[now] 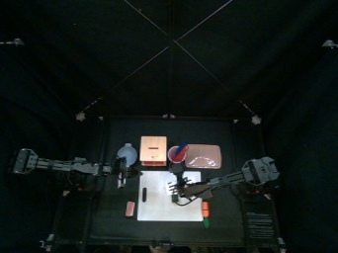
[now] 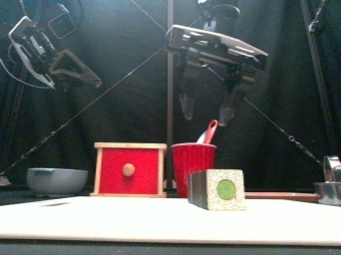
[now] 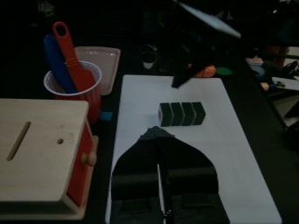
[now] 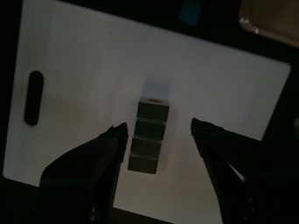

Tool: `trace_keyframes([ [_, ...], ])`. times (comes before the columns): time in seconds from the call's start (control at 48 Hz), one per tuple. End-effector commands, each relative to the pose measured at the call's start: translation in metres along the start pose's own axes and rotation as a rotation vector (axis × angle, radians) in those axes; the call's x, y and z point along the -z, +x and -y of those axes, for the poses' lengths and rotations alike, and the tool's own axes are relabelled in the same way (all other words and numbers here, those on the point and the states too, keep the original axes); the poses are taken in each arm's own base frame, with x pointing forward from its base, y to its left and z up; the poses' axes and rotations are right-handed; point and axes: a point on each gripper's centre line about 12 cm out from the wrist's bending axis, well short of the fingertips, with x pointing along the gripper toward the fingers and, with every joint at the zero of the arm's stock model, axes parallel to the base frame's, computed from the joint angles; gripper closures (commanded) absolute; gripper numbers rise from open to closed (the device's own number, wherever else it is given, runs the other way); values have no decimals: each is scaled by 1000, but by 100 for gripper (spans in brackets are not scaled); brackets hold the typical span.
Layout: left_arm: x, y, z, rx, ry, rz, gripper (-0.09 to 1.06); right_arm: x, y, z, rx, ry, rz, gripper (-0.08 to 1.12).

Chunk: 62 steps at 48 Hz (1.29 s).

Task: Place sushi on board then cut the sushi with the knife then place the pieces on the plate
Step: Pick knife at handle with right hand

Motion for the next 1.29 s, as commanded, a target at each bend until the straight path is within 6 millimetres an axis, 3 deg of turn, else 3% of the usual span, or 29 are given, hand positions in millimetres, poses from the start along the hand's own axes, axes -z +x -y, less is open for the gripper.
trace_keyframes([
  [0.021, -5, 0, 0, 0, 4, 17, 99, -39, -40, 16, -92, -21, 24, 13],
  [0.229, -6, 0, 0, -1, -1, 20, 99, -95, -64, 52, -149, -141, -3, 13],
  [0.458, -8, -2, 0, -1, -2, 31, 99, -146, -63, 87, -246, -225, -113, 13],
  [0.688, -9, -3, 0, -1, -2, 34, 99, -183, -54, 121, -275, -305, -174, 13],
  [0.896, -9, -3, -6, -23, -10, 35, 99, -197, -35, 136, -289, -361, -232, 13],
  [1.146, -9, -3, -12, -49, -19, 37, 99, -200, -4, 133, -313, -434, -316, 13],
  [1.292, -9, -3, -14, -54, -25, 37, 99, -203, 4, 132, -312, -437, -326, 13],
])
